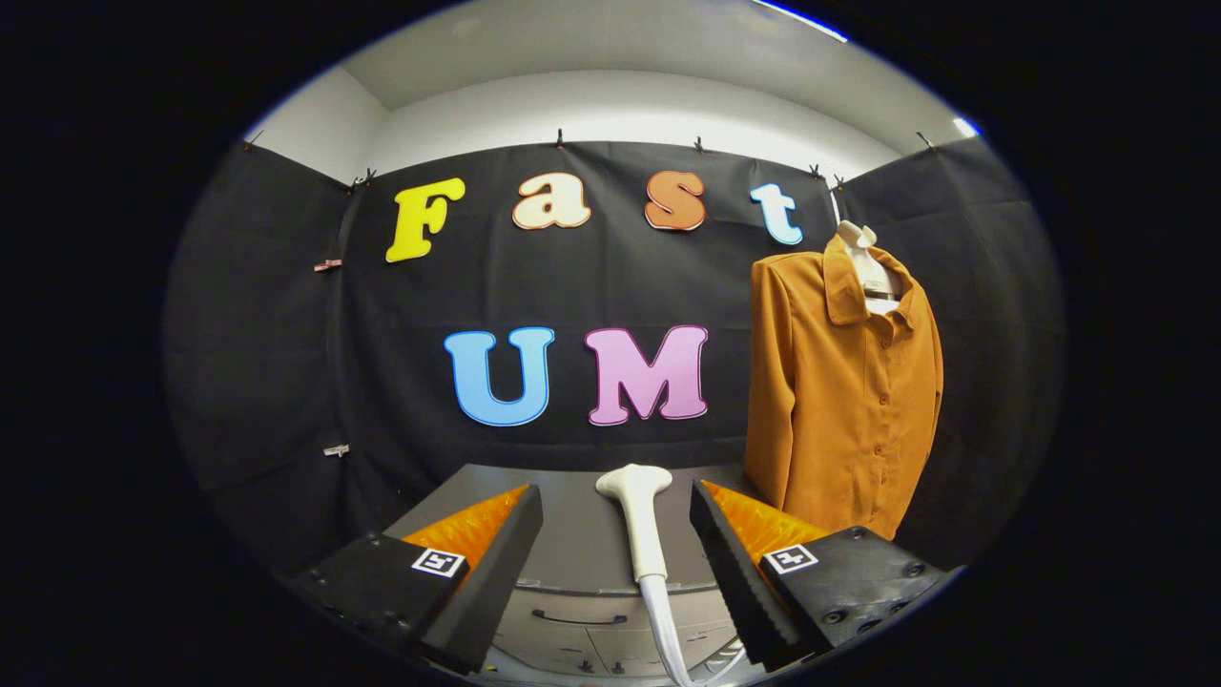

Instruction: Iron the clothes twice with a garment steamer, once on the left side and once on the right side.

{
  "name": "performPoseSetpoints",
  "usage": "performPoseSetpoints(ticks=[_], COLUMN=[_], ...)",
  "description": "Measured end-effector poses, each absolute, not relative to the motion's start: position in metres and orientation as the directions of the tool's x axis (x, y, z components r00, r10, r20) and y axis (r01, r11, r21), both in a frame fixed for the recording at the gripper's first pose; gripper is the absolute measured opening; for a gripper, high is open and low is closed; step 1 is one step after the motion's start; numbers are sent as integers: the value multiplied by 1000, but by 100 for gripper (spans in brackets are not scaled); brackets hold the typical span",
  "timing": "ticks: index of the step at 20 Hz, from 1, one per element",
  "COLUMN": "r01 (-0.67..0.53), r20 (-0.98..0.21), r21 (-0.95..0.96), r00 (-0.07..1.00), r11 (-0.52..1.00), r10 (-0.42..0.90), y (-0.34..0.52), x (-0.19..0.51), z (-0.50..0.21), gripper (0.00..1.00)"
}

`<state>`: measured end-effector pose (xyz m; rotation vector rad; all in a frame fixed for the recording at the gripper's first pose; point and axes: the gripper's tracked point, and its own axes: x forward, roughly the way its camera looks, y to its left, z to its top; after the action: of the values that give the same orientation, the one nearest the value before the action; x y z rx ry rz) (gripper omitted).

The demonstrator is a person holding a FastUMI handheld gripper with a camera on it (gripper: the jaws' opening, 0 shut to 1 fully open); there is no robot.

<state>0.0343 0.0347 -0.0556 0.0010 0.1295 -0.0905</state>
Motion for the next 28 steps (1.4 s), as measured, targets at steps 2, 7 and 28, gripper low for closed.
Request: performPoseSetpoints(ticks=[2, 7, 28], r01=[94, 85, 46], r20=[-153, -239, -642], r21=[-12, -9, 10], r00=[984, 967, 766], r11=[996, 996, 999], r10=[-94, -85, -29], y=[33, 22, -6], x=[45, 92, 231], z=[-63, -90, -239], gripper=[98, 98, 98])
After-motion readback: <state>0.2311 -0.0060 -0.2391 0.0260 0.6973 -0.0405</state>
